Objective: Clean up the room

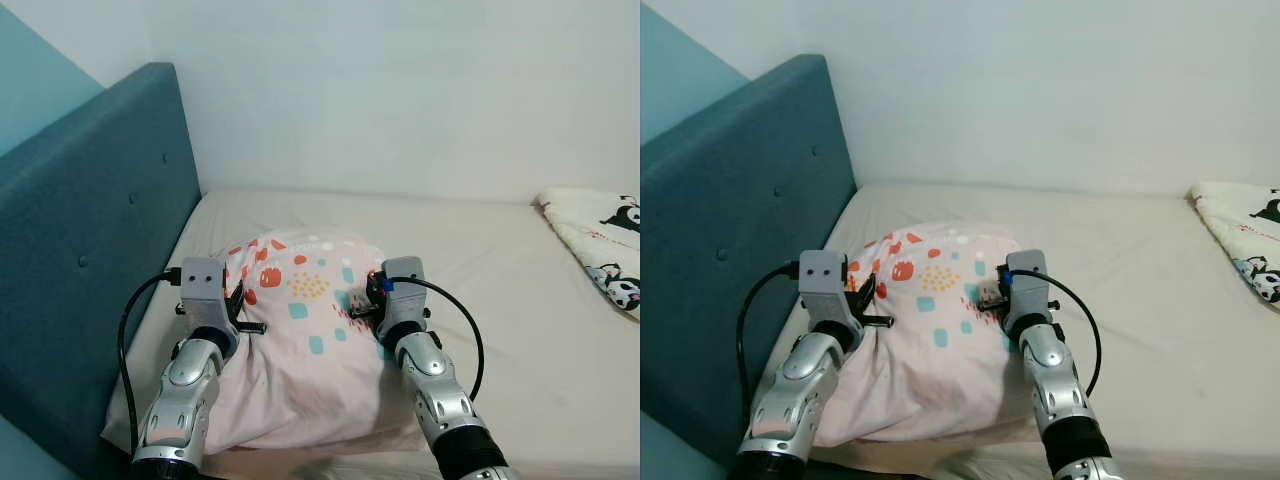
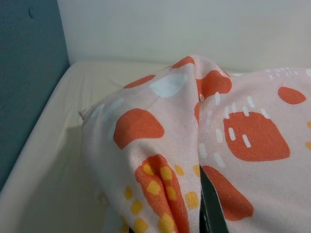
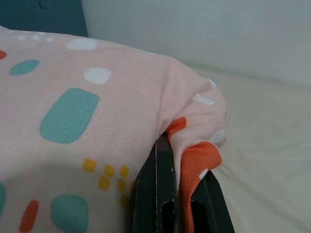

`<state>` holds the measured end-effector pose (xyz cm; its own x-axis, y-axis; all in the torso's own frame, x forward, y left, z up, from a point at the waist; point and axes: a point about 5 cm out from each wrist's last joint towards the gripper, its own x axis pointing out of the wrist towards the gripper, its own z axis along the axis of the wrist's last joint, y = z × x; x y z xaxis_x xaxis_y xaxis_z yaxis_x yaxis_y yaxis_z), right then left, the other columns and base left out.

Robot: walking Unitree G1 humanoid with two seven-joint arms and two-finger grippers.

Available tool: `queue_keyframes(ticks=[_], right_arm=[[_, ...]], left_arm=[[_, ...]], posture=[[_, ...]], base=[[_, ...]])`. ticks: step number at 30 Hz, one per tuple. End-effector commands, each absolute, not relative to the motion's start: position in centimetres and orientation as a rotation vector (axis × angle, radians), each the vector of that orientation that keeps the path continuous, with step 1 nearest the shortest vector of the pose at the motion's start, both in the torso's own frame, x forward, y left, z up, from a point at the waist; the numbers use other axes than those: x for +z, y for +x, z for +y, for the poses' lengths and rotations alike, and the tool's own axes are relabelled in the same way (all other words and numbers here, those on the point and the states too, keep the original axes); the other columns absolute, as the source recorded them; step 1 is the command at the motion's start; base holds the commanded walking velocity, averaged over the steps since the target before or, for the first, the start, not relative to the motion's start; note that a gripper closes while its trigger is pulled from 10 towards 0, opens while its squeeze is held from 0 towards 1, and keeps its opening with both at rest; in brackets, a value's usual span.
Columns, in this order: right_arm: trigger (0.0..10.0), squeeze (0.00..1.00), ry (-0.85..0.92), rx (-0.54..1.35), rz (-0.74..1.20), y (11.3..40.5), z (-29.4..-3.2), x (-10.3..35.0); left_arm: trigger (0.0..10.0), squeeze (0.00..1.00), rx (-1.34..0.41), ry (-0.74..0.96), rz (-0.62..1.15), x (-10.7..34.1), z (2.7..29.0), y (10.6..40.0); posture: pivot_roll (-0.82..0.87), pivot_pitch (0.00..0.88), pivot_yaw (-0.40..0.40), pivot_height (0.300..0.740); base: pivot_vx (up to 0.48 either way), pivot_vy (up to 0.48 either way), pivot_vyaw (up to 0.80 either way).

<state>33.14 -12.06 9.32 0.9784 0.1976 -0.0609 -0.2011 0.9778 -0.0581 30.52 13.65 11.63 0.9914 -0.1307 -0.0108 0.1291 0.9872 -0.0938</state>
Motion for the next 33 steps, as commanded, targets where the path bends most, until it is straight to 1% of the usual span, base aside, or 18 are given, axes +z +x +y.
queue_keyframes(ticks=[1, 9, 25, 28, 33], right_arm=[[10.0, 0.0, -0.051, 0.225, 0.022, 33.3, -11.34, 9.9], [10.0, 0.0, -0.048, 0.223, 0.02, 33.39, -11.36, 9.99], [10.0, 0.0, -0.04, 0.217, 0.018, 33.36, -11.35, 9.9], [10.0, 0.0, -0.038, 0.215, 0.019, 33.35, -11.37, 9.88], [10.0, 0.0, -0.031, 0.21, 0.018, 33.34, -11.38, 9.86]], left_arm=[[10.0, 0.0, -0.167, -0.078, -0.04, 12.98, 13.1, 30.59], [10.0, 0.0, -0.176, -0.088, -0.044, 13.14, 13.03, 30.53], [10.0, 0.0, -0.183, -0.086, -0.043, 13.22, 13.0, 30.5], [10.0, 0.0, -0.186, -0.074, -0.048, 13.32, 12.95, 30.46], [10.0, 0.0, -0.191, -0.052, -0.046, 13.38, 12.53, 30.32]], posture=[[0.08, 0.0, -0.056, 0.74], [0.08, 0.0, -0.056, 0.74], [0.08, 0.0, -0.052, 0.74], [0.08, 0.0, -0.052, 0.74], [0.09, 0.0, -0.05, 0.74]], base=[[0.0, 0.255, 0.0], [0.0, 0.352, 0.0], [0.0, 0.455, 0.0], [0.0, 0.0, 0.0], [0.0, -0.48, 0.0]])
